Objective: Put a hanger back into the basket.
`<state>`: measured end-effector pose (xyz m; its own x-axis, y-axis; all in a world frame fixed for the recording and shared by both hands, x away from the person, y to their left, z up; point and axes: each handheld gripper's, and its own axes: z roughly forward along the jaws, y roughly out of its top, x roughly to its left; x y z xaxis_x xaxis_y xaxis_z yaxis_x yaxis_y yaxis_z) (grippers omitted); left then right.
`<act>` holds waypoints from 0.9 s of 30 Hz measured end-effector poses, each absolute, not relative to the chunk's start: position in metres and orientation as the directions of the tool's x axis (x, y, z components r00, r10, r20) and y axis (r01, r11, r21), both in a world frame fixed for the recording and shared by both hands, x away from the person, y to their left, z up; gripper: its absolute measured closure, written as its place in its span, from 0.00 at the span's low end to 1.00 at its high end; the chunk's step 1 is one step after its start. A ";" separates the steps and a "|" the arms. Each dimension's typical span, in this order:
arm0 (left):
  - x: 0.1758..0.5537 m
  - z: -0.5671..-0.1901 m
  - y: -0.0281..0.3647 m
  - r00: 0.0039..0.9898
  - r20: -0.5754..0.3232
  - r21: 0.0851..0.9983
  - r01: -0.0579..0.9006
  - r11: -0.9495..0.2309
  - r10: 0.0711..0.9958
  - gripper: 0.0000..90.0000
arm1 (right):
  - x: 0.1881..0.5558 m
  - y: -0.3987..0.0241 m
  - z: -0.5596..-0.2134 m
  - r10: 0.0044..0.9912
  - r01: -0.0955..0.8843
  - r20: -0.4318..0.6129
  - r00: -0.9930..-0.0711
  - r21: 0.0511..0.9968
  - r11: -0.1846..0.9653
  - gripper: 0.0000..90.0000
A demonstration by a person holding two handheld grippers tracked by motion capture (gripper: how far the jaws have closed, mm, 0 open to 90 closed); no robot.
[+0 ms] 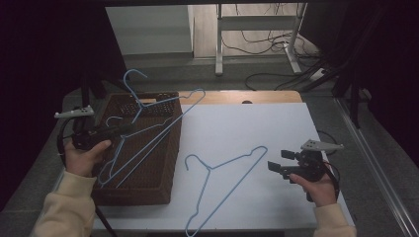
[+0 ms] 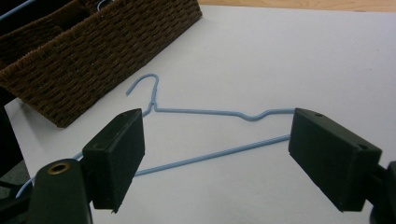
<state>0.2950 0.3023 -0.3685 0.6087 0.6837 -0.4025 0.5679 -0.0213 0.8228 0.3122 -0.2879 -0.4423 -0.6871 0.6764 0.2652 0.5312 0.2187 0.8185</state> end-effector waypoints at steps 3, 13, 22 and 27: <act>0.295 -0.371 0.311 0.590 -0.413 0.820 0.573 0.001 0.693 0.96 | 0.312 -0.288 -0.442 0.678 0.534 0.266 -0.686 0.817 0.219 0.21; 0.291 -0.383 0.339 0.529 -0.430 0.807 0.588 0.050 0.731 0.96 | 0.312 -0.289 -0.443 0.679 0.539 0.268 -0.683 0.813 0.222 0.21; 0.293 -0.398 0.353 0.493 -0.441 0.794 0.603 0.071 0.750 0.96 | 0.313 -0.288 -0.444 0.679 0.540 0.265 -0.684 0.810 0.227 0.21; 0.295 -0.404 0.356 0.482 -0.445 0.787 0.613 0.072 0.755 0.96 | 0.313 -0.288 -0.444 0.677 0.540 0.267 -0.686 0.811 0.227 0.20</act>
<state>0.2947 0.3556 -0.4037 0.4824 0.7547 -0.4447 0.6127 0.0722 0.7870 0.3131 -0.2876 -0.4441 -0.6855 0.6774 0.2667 0.5396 0.2269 0.8108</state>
